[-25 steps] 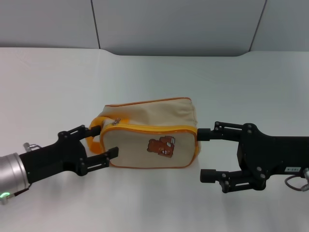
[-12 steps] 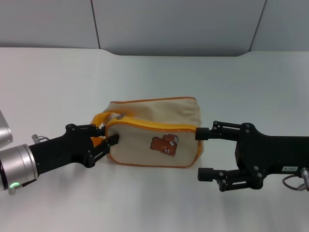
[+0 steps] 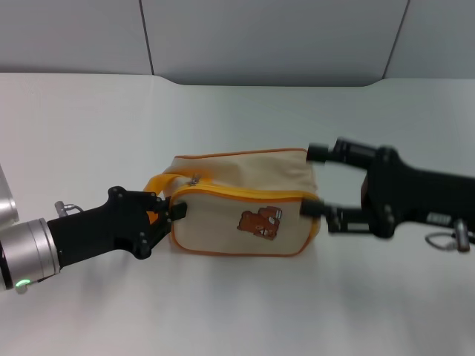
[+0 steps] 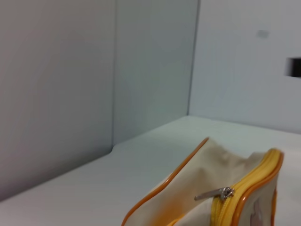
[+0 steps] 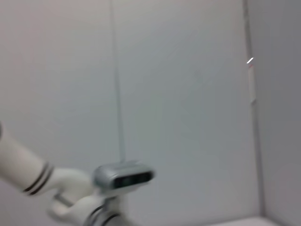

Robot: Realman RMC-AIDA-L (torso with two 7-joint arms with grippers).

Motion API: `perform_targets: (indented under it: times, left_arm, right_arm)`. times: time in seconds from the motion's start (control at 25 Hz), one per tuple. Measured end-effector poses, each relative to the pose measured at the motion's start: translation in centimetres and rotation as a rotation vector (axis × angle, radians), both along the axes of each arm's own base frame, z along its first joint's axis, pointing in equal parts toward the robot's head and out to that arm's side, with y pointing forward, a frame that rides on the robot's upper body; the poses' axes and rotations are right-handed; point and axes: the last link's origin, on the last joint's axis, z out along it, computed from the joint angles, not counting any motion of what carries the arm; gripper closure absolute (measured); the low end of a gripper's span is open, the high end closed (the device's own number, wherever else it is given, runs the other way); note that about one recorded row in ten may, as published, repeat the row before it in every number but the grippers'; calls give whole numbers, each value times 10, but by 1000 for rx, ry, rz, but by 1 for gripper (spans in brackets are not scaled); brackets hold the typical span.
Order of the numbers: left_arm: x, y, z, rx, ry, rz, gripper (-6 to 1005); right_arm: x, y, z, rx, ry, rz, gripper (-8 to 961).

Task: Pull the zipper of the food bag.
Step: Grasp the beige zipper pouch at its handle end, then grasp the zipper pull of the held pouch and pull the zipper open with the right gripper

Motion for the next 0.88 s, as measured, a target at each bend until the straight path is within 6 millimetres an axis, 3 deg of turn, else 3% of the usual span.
perform_targets:
  times: [0.2,0.36,0.56,0.88]
  left_arm:
    - [10,2,6,-3,-16,-76,873]
    - [19,8,16,4,-18,-134,905]
    - [26,10,28,-4,-37,-179,922]
    - [32,17,30,-10,-43,-186,934]
  right_arm:
    - [-6,20,-2,162,3,-4,120]
    - [-17,38,-16,297,-72,75,120]
    - [-23,47,-37,409,-156,163,119]
    - [-27,42,-52,449,-200,275,119]
